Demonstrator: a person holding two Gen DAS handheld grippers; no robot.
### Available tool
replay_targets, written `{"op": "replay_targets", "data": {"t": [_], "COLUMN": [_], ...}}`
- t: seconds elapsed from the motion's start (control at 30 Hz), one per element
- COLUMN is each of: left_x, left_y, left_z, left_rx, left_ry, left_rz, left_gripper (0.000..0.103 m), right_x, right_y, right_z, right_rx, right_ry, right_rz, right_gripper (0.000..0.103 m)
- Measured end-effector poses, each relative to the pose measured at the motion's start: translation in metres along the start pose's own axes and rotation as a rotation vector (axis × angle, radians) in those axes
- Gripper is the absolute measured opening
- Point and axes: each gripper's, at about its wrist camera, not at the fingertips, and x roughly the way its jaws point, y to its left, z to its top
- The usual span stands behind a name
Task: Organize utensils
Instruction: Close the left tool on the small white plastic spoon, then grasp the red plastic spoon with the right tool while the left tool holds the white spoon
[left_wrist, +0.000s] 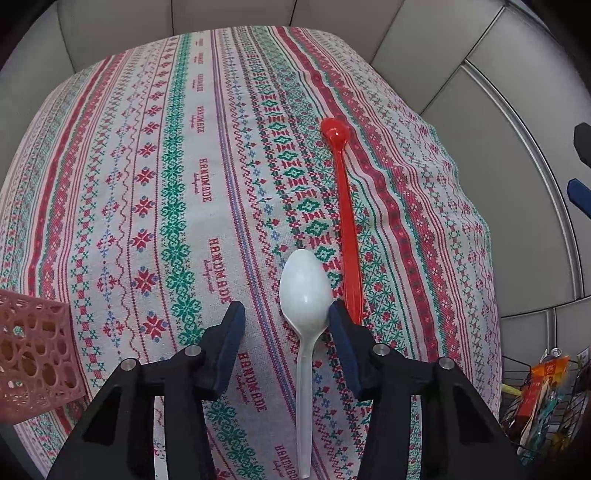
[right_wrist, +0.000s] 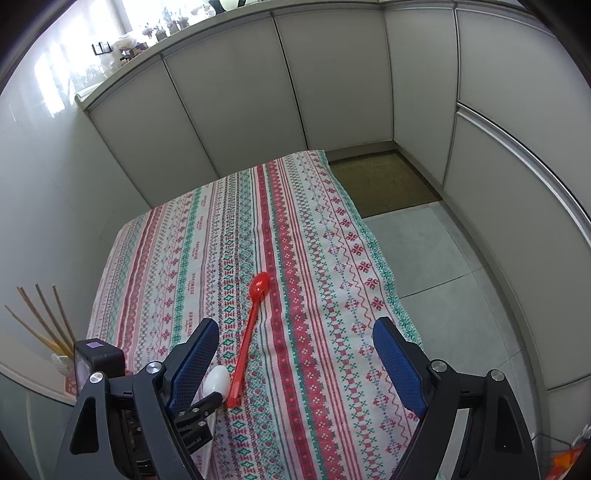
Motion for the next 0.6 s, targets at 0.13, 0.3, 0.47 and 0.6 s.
{"op": "replay_targets", "data": {"t": [0.13,0.3,0.47,0.6], "left_x": [0.001,0.009,0.008,-0.013], "left_y": [-0.007,-0.009,-0.007,0.002], "left_z": [0.003,0.007,0.006,0.002], "left_rx": [0.028,0.039,0.046,0.024], "left_ry": [-0.005,-0.010,-0.019,-0.062], "left_rz": [-0.001,0.043,0.049,0.008], "left_gripper": [0.048,0.034,0.033,0.033], "right_x": [0.001,0.002,0.006,0.014], "right_y": [-0.002,-0.001,-0.002,-0.003], "right_z": [0.000,-0.001,-0.002,-0.002], "right_rx": [0.007,0.004,0.004,0.009], "right_ry": [0.002,0.005,0.011,0.028], "right_rz": [-0.004,-0.005,-0.005,0.003], "right_gripper": [0.087,0.086,0.084,0.083]}}
